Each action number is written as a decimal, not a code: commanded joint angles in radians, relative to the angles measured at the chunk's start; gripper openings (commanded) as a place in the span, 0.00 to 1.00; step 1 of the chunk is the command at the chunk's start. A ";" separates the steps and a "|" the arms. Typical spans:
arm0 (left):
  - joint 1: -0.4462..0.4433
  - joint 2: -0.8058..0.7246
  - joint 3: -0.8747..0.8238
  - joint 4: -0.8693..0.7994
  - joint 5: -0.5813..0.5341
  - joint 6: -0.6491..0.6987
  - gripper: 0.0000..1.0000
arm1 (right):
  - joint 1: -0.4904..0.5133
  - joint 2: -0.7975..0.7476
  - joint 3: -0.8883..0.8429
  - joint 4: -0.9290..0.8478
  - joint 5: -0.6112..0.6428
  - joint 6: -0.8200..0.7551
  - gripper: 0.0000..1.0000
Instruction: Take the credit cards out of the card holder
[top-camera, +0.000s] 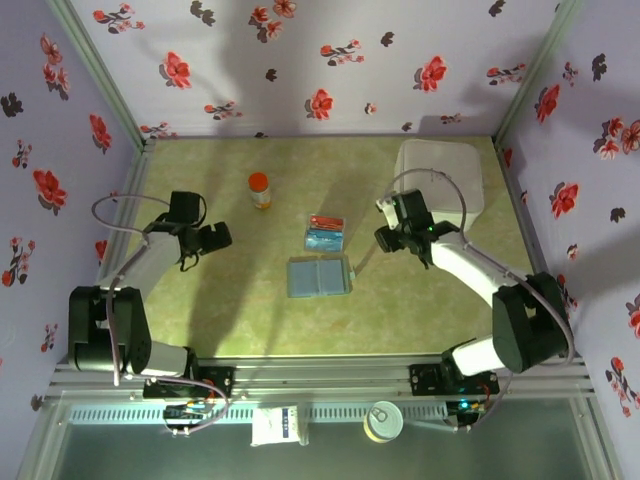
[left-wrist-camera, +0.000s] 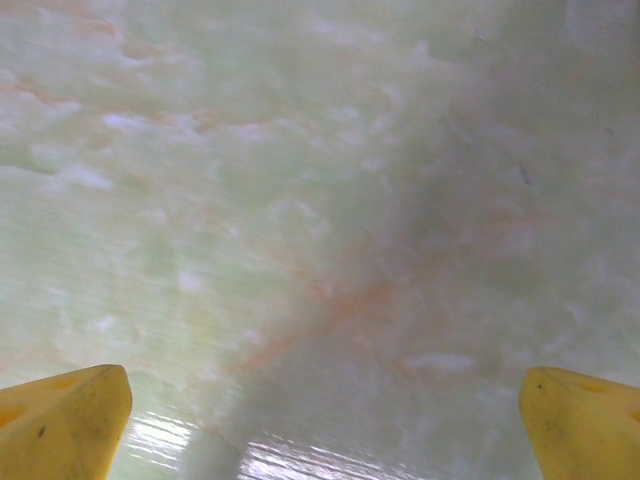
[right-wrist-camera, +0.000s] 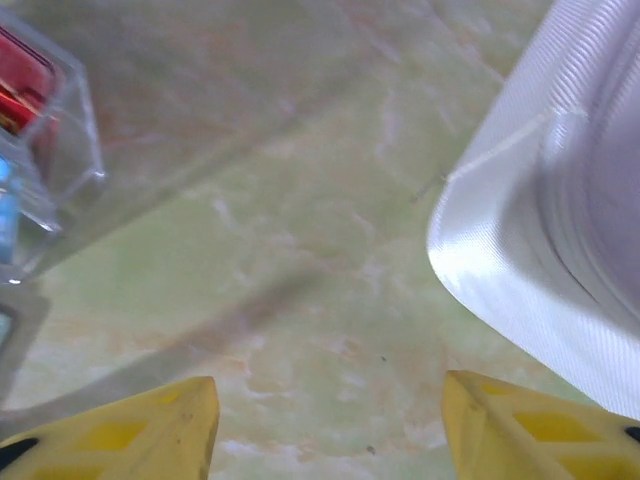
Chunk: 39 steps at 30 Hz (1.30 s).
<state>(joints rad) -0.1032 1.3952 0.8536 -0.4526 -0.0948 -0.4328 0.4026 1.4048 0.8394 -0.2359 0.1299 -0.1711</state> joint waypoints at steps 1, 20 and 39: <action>0.010 -0.024 -0.043 0.079 -0.102 0.033 1.00 | -0.033 -0.042 -0.073 0.170 0.095 0.076 0.67; 0.045 -0.010 -0.167 0.535 -0.401 0.192 1.00 | -0.193 0.077 -0.307 0.775 0.244 0.121 0.99; 0.066 0.113 -0.416 1.237 -0.147 0.394 1.00 | -0.367 0.151 -0.458 1.128 0.016 0.226 0.99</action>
<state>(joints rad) -0.0502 1.5021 0.4587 0.6601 -0.3115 -0.0772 0.0452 1.5459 0.3866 0.8143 0.1898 0.0162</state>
